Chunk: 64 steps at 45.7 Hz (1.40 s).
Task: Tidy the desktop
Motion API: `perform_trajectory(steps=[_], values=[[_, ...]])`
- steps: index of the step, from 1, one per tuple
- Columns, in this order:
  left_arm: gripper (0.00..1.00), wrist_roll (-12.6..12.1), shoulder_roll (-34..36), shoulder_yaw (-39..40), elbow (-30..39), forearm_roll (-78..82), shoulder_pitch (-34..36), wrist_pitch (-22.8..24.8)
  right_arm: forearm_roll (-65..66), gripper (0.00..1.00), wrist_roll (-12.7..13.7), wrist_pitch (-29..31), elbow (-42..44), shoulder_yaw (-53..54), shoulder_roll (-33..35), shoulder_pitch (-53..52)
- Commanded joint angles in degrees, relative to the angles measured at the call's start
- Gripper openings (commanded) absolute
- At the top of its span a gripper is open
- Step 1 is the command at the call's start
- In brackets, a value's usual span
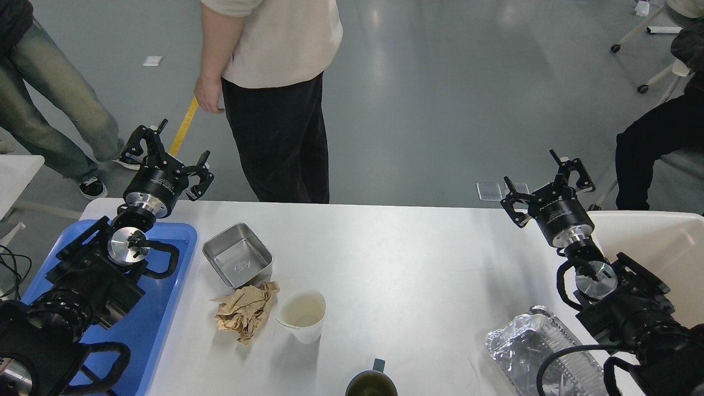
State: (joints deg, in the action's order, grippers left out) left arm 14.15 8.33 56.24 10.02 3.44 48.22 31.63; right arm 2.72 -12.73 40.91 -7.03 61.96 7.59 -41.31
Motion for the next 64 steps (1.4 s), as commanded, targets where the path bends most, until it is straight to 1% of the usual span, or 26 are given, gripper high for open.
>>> perform_trajectory(steps=[1,6,7,10,12,13,15,16,18,19,20,22,24,26,30,34,37,40,42,45,46,48,52,55,60,64], values=[[0.97,0.17,-0.07,0.01,0.00,-0.02,0.03,-0.08,0.00,1.00,-0.01,0.04,0.00,0.00,0.05,0.00],[0.97,-0.18,0.01,0.01,0.18,0.07,0.20,1.24,0.00,1.00,0.08,0.04,0.00,-0.09,0.05,0.00],[0.97,0.08,0.28,0.45,0.18,-0.28,0.20,1.06,0.00,1.00,-0.01,0.04,0.00,0.00,0.05,0.00],[0.97,0.00,0.63,1.16,0.00,-0.98,1.34,-1.39,0.00,1.00,-0.01,0.04,0.00,-0.09,0.05,0.00],[0.97,0.35,0.63,1.07,-0.35,-1.25,2.49,-4.81,0.00,1.00,-0.01,0.04,0.00,0.00,-0.03,0.00],[0.97,-0.26,0.80,0.63,-0.35,-0.99,2.84,-6.74,0.00,1.00,-0.01,0.04,0.00,0.00,-0.12,0.00],[0.97,-0.53,0.55,-0.33,0.26,-0.20,2.67,-8.07,0.00,1.00,-0.01,0.04,0.00,-0.09,-0.21,0.09],[0.97,-0.62,-0.41,-1.03,0.79,-0.02,2.49,-7.21,0.00,1.00,-0.01,0.04,0.00,-0.09,-0.30,0.09],[0.97,-0.45,-0.95,-4.88,2.89,0.86,2.05,-4.49,0.00,1.00,0.08,0.04,0.00,-0.09,-0.39,0.09],[0.97,0.08,-0.17,-7.52,4.38,1.65,1.70,-3.61,0.00,1.00,0.08,0.13,0.00,-0.09,-0.39,0.09],[0.97,0.43,0.62,-10.24,6.23,2.52,1.26,-3.60,0.00,1.00,0.08,0.13,0.00,-0.09,-0.39,0.09],[0.97,1.48,3.51,-15.08,10.00,4.19,0.47,-5.43,0.09,1.00,0.08,0.13,-0.09,-0.18,-0.39,0.18],[0.97,3.15,8.25,-19.30,14.92,5.25,-0.76,-8.15,0.09,1.00,0.08,0.22,-0.09,-0.18,-0.39,0.18],[0.97,3.86,13.61,-23.60,22.46,5.43,-2.77,-10.79,0.09,1.00,0.08,0.22,-0.09,-0.18,-0.39,0.27],[0.97,3.69,24.68,-30.56,41.44,5.69,-5.59,-17.29,0.44,1.00,0.08,0.22,-0.09,-0.18,-0.47,0.27],[0.97,3.34,37.51,-36.27,60.24,5.78,-7.79,-23.62,0.88,1.00,0.08,0.22,-0.09,-0.18,-1.00,0.27],[0.97,3.34,44.38,-38.30,69.58,5.87,-8.06,-26.27,1.23,1.00,-0.01,0.22,-0.09,-0.18,-1.70,0.27],[0.97,3.42,50.01,-40.14,75.57,6.05,-8.32,-27.24,1.24,1.00,-0.01,0.22,-0.09,-0.18,-1.97,0.35],[0.97,3.60,53.79,-41.55,79.17,6.57,-8.58,-27.15,1.24,1.00,-0.01,0.22,-0.09,-0.18,-2.32,0.35],[0.97,3.07,60.29,-42.70,86.11,6.93,-8.59,-26.63,1.50,1.00,-0.01,0.22,-0.09,-0.18,-2.67,0.62],[0.97,2.81,62.57,-42.70,88.05,7.01,-8.59,-26.28,1.67,1.00,-0.01,0.22,-0.09,-0.18,-2.67,0.70],[0.97,1.41,66.88,-42.35,91.05,7.01,-8.59,-24.61,1.94,1.00,-0.01,0.22,-0.09,-0.18,-2.67,0.79],[0.97,-3.42,72.60,-42.00,91.06,7.01,-7.45,-20.92,2.29,1.00,-0.01,0.22,-0.09,-0.18,-2.67,0.97],[0.97,-5.45,77.08,-41.65,90.97,7.01,-7.09,-18.11,2.29,1.00,-0.01,0.22,-0.09,-0.18,-2.58,0.97],[0.97,-5.98,82.10,-41.65,90.97,7.89,-7.18,-11.87,2.38,1.00,-0.01,0.22,-0.09,-0.18,-2.67,0.88],[0.97,-6.07,83.86,-41.21,90.97,7.98,-6.57,-10.54,2.38,1.00,-0.01,0.22,-0.09,-0.18,-2.93,0.71]])
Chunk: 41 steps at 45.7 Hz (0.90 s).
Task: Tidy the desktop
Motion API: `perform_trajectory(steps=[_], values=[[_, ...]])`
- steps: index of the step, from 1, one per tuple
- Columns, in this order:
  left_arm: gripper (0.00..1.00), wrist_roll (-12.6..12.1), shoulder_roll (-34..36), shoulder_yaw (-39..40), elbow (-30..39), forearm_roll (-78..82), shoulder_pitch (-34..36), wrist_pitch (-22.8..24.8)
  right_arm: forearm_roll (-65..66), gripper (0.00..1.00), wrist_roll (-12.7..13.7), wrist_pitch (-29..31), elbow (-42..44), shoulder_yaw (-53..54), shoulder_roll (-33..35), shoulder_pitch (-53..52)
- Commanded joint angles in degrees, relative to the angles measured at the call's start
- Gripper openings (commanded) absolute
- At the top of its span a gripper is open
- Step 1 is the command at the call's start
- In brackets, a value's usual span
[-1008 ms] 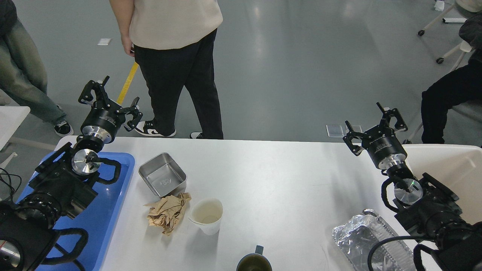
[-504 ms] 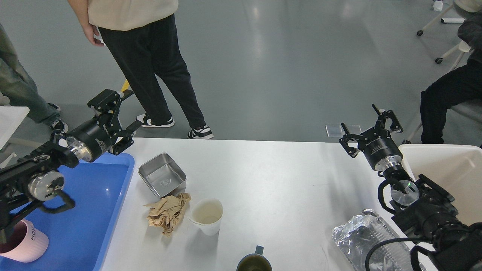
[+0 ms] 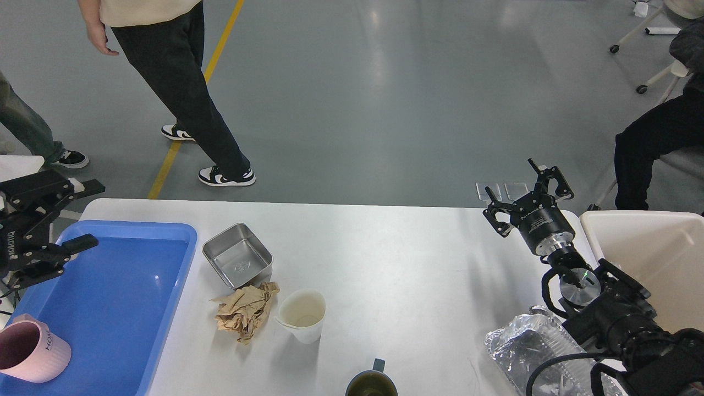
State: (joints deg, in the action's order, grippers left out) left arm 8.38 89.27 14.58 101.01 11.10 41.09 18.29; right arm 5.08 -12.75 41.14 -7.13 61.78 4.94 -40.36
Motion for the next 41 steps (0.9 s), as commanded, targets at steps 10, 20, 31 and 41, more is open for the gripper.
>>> perform_trajectory(steps=[10,20,31,41], values=[[0.97,0.93,5.31,0.89,-0.19,0.32,2.51,4.47,0.02,1.00,0.00,-0.01,0.01,0.00,-1.25,-0.51],[0.97,-1.26,5.92,1.50,-1.07,0.06,3.73,14.21,0.02,1.00,0.00,-0.01,0.01,0.00,-1.16,-0.16],[0.97,-5.04,6.10,1.94,-1.34,0.06,4.79,16.07,0.02,1.00,0.00,-0.01,0.01,0.00,-1.16,-0.33],[0.97,-6.88,5.31,2.47,-1.25,0.24,5.23,16.25,0.02,1.00,0.00,-0.01,0.01,0.00,-1.16,-0.51]])
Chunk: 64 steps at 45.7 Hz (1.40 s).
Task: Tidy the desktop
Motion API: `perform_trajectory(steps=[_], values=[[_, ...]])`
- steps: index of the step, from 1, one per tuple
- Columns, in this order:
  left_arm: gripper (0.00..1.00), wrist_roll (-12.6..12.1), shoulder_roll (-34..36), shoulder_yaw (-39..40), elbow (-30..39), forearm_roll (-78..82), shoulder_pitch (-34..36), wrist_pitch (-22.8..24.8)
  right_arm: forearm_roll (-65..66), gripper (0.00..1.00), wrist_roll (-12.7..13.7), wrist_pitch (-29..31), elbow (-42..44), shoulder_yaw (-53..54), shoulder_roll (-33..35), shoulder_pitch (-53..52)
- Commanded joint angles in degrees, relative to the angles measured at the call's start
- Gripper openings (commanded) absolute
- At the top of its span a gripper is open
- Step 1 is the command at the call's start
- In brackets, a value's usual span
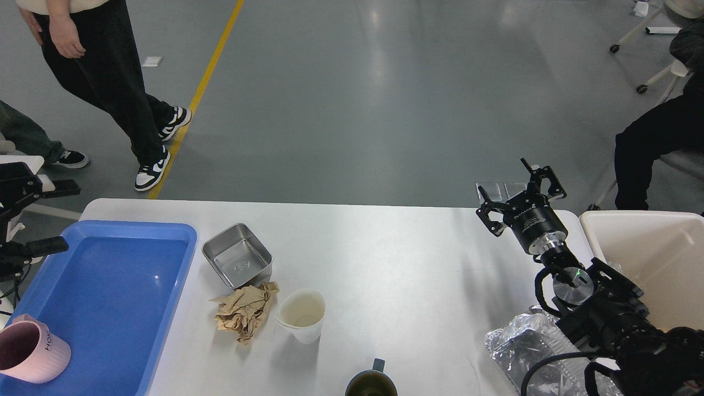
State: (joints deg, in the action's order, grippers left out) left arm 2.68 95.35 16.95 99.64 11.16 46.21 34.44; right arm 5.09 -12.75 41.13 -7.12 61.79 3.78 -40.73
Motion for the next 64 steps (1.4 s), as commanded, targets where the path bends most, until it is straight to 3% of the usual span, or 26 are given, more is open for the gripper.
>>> perform_trajectory(steps=[1,6,18,31,39,46,64], values=[[0.97,-1.53,-1.13,0.01,0.12,0.27,0.11,0.18,0.00,1.00,0.00,0.00,0.00,0.00,-0.09,-0.14],[0.97,-6.88,-5.43,0.10,0.82,0.44,1.33,0.62,0.00,1.00,0.00,0.00,0.00,0.00,0.00,-0.14],[0.97,-26.75,-24.49,-0.07,1.26,4.66,12.58,5.10,1.14,1.00,0.00,0.00,0.00,-0.09,-0.62,-0.41],[0.97,-39.23,-48.93,-2.00,1.26,13.01,14.26,5.46,1.15,1.00,0.00,0.00,0.00,-0.09,-0.62,-0.32],[0.96,-41.96,-60.79,-9.12,0.04,21.17,14.34,4.23,1.15,1.00,0.00,0.00,0.00,-0.09,-0.62,-0.23],[0.96,-43.90,-65.82,-11.76,-2.25,23.21,14.52,1.95,1.15,1.00,0.09,0.26,-0.09,-0.09,-0.53,-0.06],[0.95,-44.78,-74.43,-14.49,-10.16,28.48,13.64,1.94,1.15,1.00,0.09,0.35,-0.09,-0.09,-0.35,-0.14]])
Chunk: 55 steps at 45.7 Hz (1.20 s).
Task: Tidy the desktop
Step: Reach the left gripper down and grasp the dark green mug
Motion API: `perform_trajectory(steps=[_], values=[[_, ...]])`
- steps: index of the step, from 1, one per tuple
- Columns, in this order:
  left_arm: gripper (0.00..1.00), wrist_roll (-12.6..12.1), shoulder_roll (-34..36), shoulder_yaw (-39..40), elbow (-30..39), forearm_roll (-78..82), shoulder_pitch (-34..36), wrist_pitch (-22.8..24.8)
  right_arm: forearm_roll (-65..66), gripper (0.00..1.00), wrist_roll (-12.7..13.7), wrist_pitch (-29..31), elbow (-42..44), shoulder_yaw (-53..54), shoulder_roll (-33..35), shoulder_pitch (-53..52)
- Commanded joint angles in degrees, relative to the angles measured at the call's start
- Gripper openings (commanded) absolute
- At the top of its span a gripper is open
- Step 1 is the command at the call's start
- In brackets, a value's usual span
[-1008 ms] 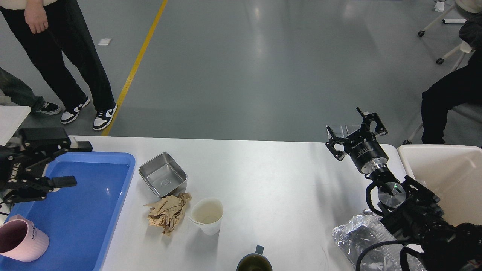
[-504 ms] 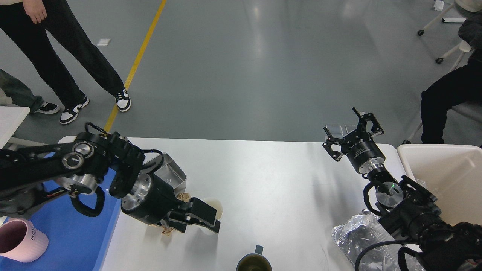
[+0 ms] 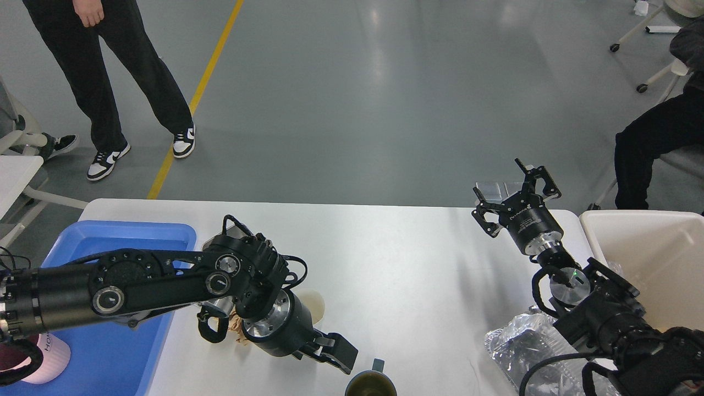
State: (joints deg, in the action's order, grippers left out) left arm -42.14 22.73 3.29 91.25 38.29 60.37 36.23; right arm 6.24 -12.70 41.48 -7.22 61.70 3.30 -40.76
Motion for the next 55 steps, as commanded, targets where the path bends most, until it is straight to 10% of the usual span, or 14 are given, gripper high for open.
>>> perform_trajectory(steps=[1,27,55], values=[[0.95,0.04,-1.99,-1.01,-2.21,1.78,-0.51,0.16,0.00,1.00,0.04,0.09,0.01,0.00,0.13,-0.02],[0.75,0.22,-12.01,-1.98,-10.92,10.39,-5.96,0.51,0.08,1.00,-0.05,0.18,0.01,-1.67,0.48,0.33],[0.24,0.66,-19.30,-2.06,-18.39,16.28,-9.56,0.78,0.08,1.00,-0.05,0.18,0.01,-3.16,0.57,0.33]])
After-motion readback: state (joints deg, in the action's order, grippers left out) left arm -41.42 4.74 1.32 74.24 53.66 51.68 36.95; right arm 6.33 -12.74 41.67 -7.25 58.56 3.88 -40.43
